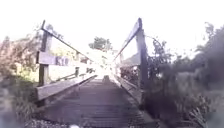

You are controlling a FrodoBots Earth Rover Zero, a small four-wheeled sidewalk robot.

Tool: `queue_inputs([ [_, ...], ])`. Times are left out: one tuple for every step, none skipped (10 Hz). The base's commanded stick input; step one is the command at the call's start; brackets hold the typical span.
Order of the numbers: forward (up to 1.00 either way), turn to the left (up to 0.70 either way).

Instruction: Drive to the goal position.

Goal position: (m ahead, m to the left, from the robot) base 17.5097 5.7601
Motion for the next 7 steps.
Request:
queue_inputs([
  [0.5, 0.0],
  [0.5, 0.0],
  [0.5, 0.0],
  [0.5, 0.0],
  [0.5, 0.0],
  [0.5, 0.0],
  [0.5, 0.0],
])
